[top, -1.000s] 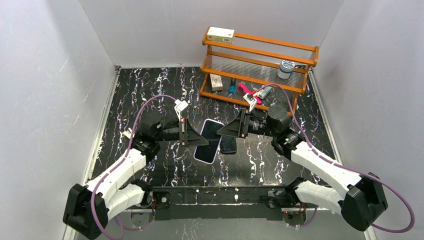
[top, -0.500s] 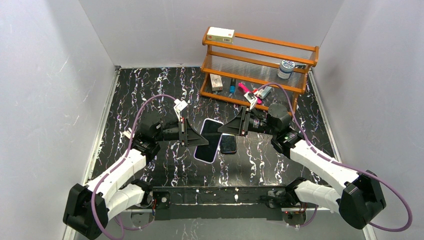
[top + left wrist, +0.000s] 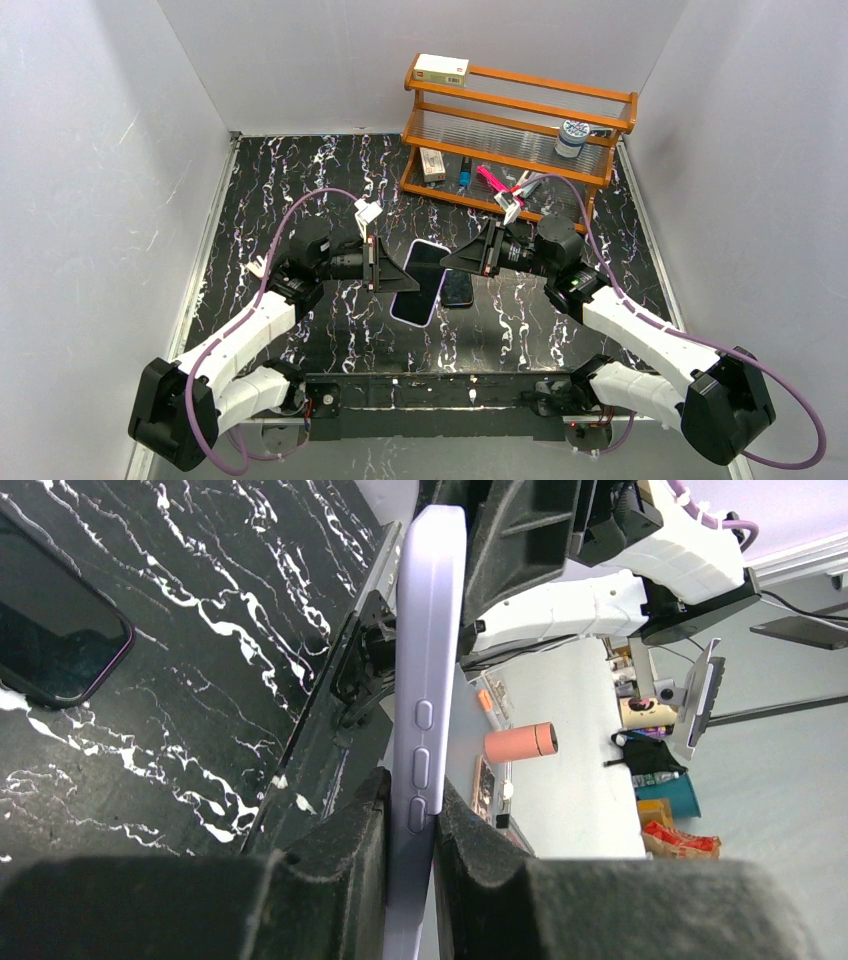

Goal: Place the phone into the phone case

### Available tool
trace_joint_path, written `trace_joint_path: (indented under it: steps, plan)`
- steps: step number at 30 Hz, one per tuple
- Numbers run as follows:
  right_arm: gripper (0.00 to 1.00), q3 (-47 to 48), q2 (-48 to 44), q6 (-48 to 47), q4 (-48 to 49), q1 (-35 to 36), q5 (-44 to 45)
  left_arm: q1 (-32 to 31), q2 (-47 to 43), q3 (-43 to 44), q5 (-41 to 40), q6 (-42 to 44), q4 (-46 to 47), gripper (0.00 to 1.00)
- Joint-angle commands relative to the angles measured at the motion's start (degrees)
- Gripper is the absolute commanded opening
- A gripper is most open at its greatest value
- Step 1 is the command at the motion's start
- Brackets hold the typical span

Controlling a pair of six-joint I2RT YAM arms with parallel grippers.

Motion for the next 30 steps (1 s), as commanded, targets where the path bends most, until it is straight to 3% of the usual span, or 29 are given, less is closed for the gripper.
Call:
trace_joint_path:
  steps: [1,3,5,17,19,22,25,27,30]
  plan:
    - [0.45,-0.93,-1.79,3.54,10.3,-0.64,-2.16,0.42,-0.95,-2.57,2.72,-9.44,13.02,0.0]
    - [0.56,-1.39,-1.32,4.38,11.61,-0.95,-3.26,0.42,-1.17,-2.41,3.89,-10.43,14.64,0.0]
    - [0.6,-1.4,-1.08,4.56,12.02,-1.28,-3.88,0.42,-1.48,-2.24,4.94,-10.54,14.82,0.0]
    - [0.58,2.64,3.2,1.71,9.77,-1.99,-5.58,0.42,-0.86,-2.71,5.76,-11.0,15.05,0.0]
    - [0.5,3.06,3.5,1.31,9.51,-2.02,-5.2,0.42,-0.59,-2.94,5.44,-11.13,15.02,0.0]
    - [0.27,3.36,3.22,0.7,8.76,-2.11,-3.6,0.42,0.78,-3.43,5.23,-10.02,13.3,0.0]
    - [0.01,3.59,2.21,-0.67,7.65,-2.04,-1.26,0.42,2.6,-0.75,2.35,-0.49,-1.13,0.0]
    - [0.01,3.97,2.02,-1.5,6.81,-2.05,-0.54,0.42,3.48,2.11,-0.77,7.22,-11.88,0.0]
    - [0.01,4.41,2.06,-2.15,4.69,-1.96,0.11,0.42,4.71,3.65,-3.36,10.45,-16.46,0.0]
